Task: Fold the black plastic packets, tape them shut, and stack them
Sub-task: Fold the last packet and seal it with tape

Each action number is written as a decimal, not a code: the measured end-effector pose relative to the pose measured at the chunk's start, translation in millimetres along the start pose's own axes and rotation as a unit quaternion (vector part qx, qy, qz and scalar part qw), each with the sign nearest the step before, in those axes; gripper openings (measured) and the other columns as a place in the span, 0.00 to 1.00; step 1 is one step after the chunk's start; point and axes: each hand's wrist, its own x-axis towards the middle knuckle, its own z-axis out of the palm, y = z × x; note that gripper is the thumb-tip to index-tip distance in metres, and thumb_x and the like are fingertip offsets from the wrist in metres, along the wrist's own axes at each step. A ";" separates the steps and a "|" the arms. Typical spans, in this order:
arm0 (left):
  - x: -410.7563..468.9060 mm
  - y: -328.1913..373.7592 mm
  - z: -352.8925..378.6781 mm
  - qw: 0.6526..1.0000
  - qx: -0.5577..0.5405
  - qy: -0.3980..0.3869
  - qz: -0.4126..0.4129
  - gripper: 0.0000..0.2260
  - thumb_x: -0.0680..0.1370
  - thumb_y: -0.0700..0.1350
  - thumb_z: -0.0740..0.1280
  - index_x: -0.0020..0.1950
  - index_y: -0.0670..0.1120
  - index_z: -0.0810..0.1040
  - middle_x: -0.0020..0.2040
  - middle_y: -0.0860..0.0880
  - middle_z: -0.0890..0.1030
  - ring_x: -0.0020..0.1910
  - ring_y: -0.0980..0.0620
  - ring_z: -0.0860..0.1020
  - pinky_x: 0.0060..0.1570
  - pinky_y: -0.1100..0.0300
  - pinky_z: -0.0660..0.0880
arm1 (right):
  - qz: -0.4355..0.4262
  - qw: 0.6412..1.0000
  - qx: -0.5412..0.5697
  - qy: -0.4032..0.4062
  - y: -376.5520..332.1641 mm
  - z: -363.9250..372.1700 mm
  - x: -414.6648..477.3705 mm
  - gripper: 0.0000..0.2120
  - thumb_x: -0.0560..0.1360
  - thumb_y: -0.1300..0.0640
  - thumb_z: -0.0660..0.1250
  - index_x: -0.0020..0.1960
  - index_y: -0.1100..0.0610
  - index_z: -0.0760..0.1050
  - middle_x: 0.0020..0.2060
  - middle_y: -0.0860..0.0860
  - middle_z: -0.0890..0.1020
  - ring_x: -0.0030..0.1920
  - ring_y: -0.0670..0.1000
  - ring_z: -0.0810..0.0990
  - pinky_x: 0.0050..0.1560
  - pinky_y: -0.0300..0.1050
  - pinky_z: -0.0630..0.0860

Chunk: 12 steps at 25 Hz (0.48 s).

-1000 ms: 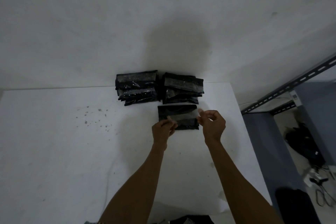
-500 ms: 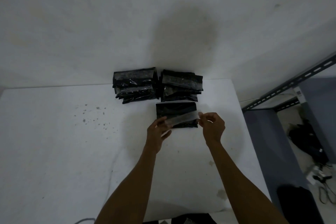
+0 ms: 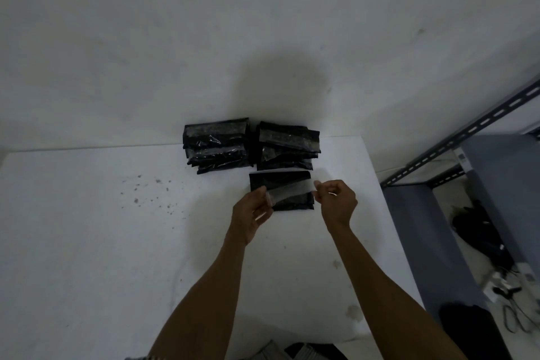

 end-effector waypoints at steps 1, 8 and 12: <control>-0.6 -1.3 -1.6 0.999 0.033 -0.007 0.018 0.11 0.76 0.39 0.71 0.58 0.41 0.79 0.52 0.40 0.83 0.51 0.42 0.82 0.49 0.52 0.80 | -0.003 1.000 -0.008 -0.003 0.0 1.3 -1.1 0.09 0.73 0.59 0.75 0.39 0.58 0.77 0.33 0.53 0.83 0.34 0.51 0.86 0.42 0.60 0.83; 4.9 -7.1 -8.5 0.994 0.077 0.043 0.068 0.16 0.74 0.30 0.69 0.61 0.38 0.77 0.47 0.37 0.84 0.50 0.37 0.83 0.52 0.50 0.81 | -0.012 0.999 -0.033 -0.018 6.0 4.5 -2.3 0.09 0.74 0.59 0.75 0.38 0.54 0.77 0.30 0.49 0.82 0.33 0.50 0.85 0.41 0.61 0.83; 11.3 -5.4 -9.7 0.998 0.058 0.023 0.030 0.14 0.77 0.30 0.63 0.62 0.39 0.77 0.51 0.34 0.83 0.52 0.36 0.82 0.55 0.48 0.79 | -0.010 0.999 -0.033 -0.020 12.6 -0.1 5.4 0.09 0.73 0.57 0.75 0.38 0.54 0.77 0.31 0.49 0.83 0.33 0.51 0.85 0.40 0.62 0.82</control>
